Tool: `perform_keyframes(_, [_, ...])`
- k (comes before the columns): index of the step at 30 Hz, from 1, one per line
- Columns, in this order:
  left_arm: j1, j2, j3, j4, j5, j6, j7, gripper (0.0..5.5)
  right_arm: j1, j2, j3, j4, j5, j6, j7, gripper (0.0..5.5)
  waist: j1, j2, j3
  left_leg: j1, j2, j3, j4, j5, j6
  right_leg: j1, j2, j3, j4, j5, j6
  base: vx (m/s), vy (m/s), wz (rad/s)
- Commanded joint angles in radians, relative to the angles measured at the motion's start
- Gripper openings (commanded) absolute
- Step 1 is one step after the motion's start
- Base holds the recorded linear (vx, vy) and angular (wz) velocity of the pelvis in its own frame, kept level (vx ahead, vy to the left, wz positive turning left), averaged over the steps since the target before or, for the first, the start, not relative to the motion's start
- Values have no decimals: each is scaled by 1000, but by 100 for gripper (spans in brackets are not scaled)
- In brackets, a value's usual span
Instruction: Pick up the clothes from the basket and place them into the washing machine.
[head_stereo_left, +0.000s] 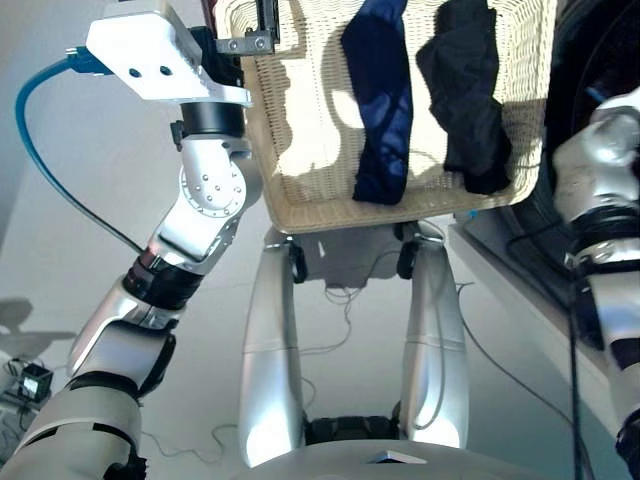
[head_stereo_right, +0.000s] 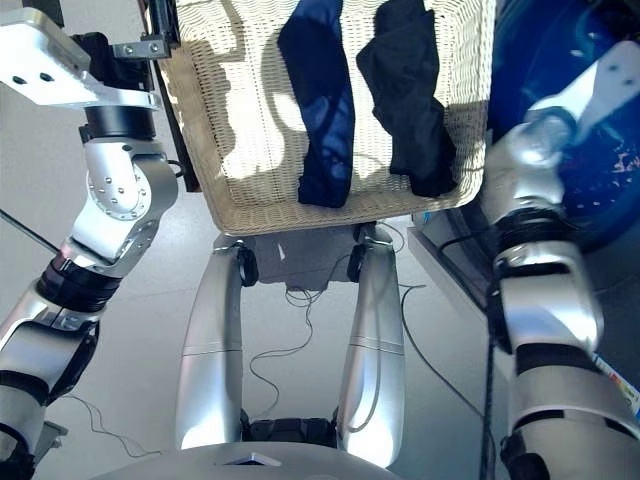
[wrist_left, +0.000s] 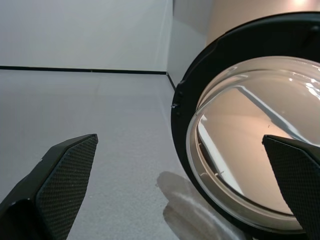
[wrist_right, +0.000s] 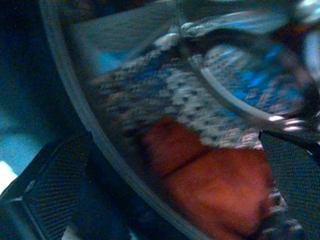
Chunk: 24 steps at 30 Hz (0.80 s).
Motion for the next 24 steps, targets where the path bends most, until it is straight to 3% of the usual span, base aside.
perform_keyframes(1, [-69,-46,8,33,85,-16,4,550,86,19,8,-110,-84,-82,30,550,-36,10,-16,100,12,34,34,-116,-22,55,44,16,-104,41,1,0,0,0])
perform_keyframes(9, [20,-126,-29,87,28,-21,-124,550,328,158,119,-244,-142,-56,239,550,-42,6,-16,338,-5,42,-99,-90,-22,289,41,-5,-208,58,10,54,1,-64])
perform_keyframes(10, [248,-80,-39,-130,100,-22,-212,550,417,154,97,-314,-149,-63,271,550,-25,16,-16,374,-11,38,-122,-85,-20,332,37,-19,-234,63,13,92,-53,-165])
perform_keyframes(11, [342,-109,-72,-104,123,-18,-238,550,449,172,98,-285,-180,-59,288,550,-20,15,-16,407,-19,34,-147,-78,-20,370,36,-27,-257,66,17,110,-63,-135])
perform_keyframes(13, [380,-121,-99,-62,124,-1,-279,550,491,202,134,-297,-132,-56,347,550,-17,8,-16,493,-28,34,-210,-62,-21,456,35,-40,-309,78,22,121,-25,11])
perform_keyframes(15, [365,-152,-167,-3,162,33,-319,550,506,214,127,-275,-125,-41,363,550,-19,5,-16,585,-32,39,-277,-40,-22,551,31,-55,-375,99,31,127,3,147])
perform_keyframes(16, [457,-177,-167,52,115,40,-373,550,531,212,123,-299,-137,-34,376,550,-13,3,-16,639,-32,41,-314,-32,-22,598,33,-62,-401,104,35,133,0,72])
perform_keyframes(17, [474,-159,-163,63,96,33,-411,550,549,197,108,-304,-156,-29,387,550,-10,4,-16,696,-32,40,-359,-20,-25,652,31,-69,-439,113,41,140,9,-6])
perform_keyframes(18, [486,-152,-149,152,120,41,-415,550,560,192,117,-312,-166,-27,398,550,-10,-2,-16,745,-34,42,-395,-10,-28,698,32,-71,-469,121,43,126,21,-50])
perform_keyframes(24, [578,-229,-49,297,-49,46,-452,550,610,183,157,-438,-236,8,449,550,3,-31,-51,889,-25,54,-482,12,-29,831,37,-71,-549,143,52,70,-6,-33])
